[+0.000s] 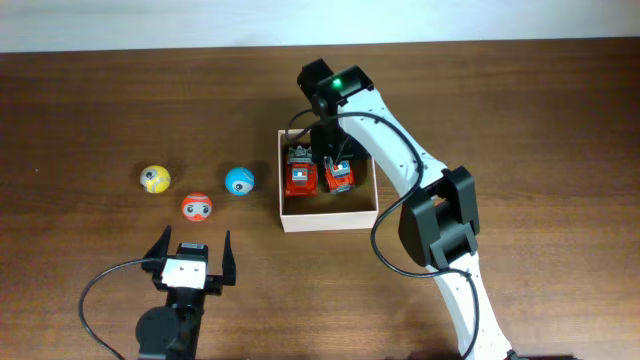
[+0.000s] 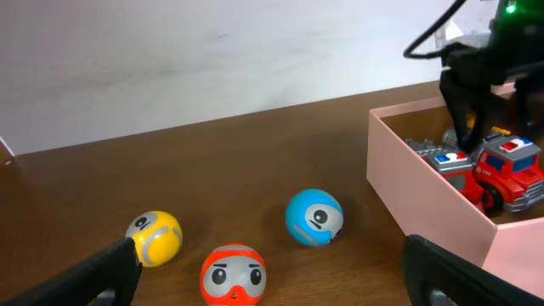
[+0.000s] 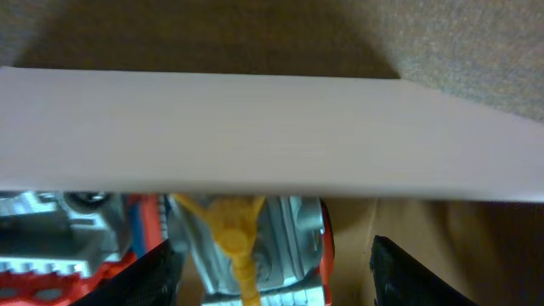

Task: Pack container
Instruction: 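Open the right gripper beside the first truck and release, then raise the right gripper out of the box to the right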

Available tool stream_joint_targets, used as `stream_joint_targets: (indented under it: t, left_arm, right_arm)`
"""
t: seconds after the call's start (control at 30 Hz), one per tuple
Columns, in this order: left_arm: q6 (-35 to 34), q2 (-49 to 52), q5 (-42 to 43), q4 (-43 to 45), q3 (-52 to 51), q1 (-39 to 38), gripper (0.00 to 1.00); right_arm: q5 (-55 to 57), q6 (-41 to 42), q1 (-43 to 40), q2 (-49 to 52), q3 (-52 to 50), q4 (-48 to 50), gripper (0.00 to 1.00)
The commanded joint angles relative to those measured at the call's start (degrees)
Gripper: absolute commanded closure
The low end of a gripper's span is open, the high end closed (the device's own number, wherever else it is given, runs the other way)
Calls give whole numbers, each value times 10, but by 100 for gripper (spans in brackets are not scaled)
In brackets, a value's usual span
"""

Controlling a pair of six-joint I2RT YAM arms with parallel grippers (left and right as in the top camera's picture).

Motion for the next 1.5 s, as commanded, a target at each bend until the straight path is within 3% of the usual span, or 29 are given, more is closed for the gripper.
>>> stream_joint_targets:
  t: [0.0, 0.4, 0.9, 1.3, 1.47]
  left_arm:
    - [7, -4, 6, 1, -3, 3, 1]
    - [7, -4, 6, 1, -3, 3, 1]
    - [7, -4, 6, 1, -3, 3, 1]
    - [7, -4, 6, 1, -3, 3, 1]
    - [7, -4, 6, 1, -3, 3, 1]
  right_arm:
    - [18, -10, -1, -9, 24, 5, 34]
    - [81, -87, -1, -9, 24, 23, 34]
    - [83, -93, -1, -13, 33, 17, 34]
    - [61, -93, -2, -40, 178, -88, 33]
    - [81, -86, -31, -44, 249, -139, 26]
